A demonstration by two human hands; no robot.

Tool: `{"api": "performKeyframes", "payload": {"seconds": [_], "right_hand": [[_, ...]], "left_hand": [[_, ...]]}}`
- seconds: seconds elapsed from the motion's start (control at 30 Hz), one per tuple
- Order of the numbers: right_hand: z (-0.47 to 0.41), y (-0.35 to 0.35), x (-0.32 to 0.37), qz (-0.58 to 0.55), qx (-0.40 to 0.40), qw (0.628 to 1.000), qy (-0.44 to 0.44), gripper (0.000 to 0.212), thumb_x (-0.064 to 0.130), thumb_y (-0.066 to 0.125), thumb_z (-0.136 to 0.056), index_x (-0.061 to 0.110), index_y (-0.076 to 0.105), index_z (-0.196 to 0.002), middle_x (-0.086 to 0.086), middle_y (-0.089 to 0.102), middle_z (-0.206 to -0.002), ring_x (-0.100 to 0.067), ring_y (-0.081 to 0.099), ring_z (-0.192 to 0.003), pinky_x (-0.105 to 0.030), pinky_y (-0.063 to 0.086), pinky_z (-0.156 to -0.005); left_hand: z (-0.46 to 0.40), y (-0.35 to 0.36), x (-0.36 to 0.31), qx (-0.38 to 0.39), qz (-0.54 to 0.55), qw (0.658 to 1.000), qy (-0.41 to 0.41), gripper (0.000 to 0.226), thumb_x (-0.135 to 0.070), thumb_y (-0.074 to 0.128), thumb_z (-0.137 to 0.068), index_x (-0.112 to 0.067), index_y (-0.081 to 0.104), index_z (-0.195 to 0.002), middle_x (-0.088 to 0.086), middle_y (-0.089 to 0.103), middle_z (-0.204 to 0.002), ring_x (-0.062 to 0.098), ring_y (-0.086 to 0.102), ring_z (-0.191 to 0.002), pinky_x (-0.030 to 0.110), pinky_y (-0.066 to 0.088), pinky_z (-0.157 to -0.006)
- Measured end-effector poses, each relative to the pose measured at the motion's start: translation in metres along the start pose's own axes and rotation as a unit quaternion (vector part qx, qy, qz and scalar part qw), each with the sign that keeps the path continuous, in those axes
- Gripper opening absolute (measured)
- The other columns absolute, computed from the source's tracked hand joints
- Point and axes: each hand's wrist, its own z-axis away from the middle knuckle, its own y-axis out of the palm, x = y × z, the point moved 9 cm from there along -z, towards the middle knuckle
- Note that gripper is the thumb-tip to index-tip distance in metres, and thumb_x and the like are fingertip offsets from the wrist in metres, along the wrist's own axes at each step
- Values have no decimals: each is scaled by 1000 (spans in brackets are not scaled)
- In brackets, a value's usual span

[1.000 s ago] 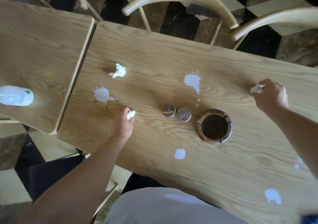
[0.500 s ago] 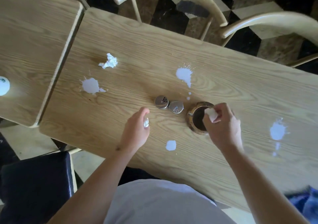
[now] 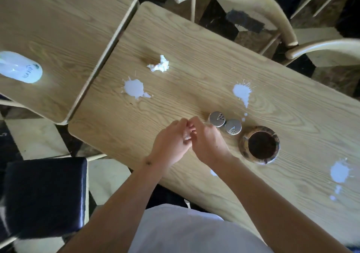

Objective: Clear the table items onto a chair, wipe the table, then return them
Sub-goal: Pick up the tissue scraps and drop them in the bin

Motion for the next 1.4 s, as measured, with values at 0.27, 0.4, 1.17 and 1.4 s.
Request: {"api": "performKeyframes", "payload": {"seconds": [0.27,0.4,1.17,1.4], "right_hand": [[-46,20,41,22,21,999,-43,18,18,56,-89,28,52,-103,1,74,-94,-32,69,-90,-44,54,-72],[-70,25,51,2,26,999,-45,15,18,59,-89,23,59,-104,3,73,-100,-21,70,-91,-41,56,-79],[-138,26,30,63,-57,991,105,22,23,48,-96,16,54,-117,-15,50,-114,-42,60,-94,-39,46,-74],[94,38,-70,-10,-105,964,246,17,29,51,-91,27,58,-106,-3,55,-107,-30,60,-85,-37,52,-73]], "left_hand": [[-20,-28,52,-24,24,999,-33,19,-26,58,-87,-15,57,-102,4,61,-99,32,64,-84,37,45,-65],[-26,-35,74,-28,34,998,-41,18,-26,60,-88,-17,58,-103,2,61,-98,30,65,-84,42,52,-69],[7,-39,131,-38,79,992,-91,24,-25,66,-88,-18,60,-110,-3,58,-100,15,55,-74,25,40,-65],[35,4,56,70,17,997,12,22,-26,64,-88,-20,60,-109,0,58,-102,25,59,-82,32,43,-70]]}}
